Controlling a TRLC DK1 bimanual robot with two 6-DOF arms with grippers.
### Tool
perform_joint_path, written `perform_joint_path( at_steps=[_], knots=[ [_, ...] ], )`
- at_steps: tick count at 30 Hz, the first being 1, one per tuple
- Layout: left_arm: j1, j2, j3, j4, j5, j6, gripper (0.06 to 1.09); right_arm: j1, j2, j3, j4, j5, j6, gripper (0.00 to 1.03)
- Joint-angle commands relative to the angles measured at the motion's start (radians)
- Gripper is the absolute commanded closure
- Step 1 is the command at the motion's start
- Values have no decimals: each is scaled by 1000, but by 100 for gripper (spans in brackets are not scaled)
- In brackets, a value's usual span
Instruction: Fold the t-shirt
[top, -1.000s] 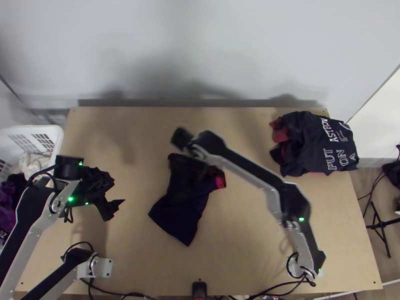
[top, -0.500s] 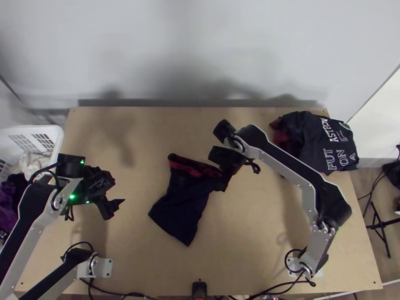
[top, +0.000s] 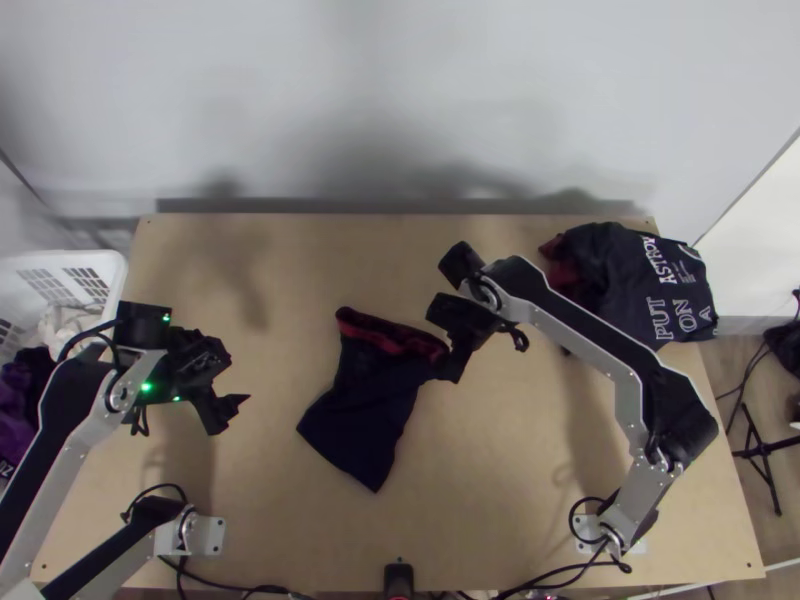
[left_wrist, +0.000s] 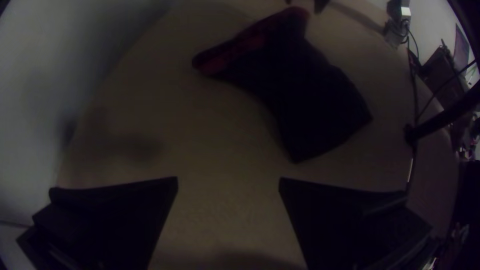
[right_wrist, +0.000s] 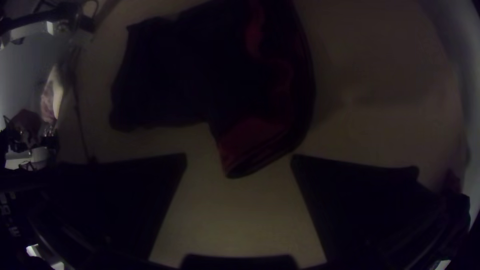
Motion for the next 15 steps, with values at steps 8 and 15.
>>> perform_joint_path(
  at_steps=[8,15],
  knots=[
    [24,10,9,-1,0,6,10,50,18,-17,40,2,-1,14],
    [21,16,3,0,0,6,10,55,33,-37,75,2,-2,31]
  ],
)
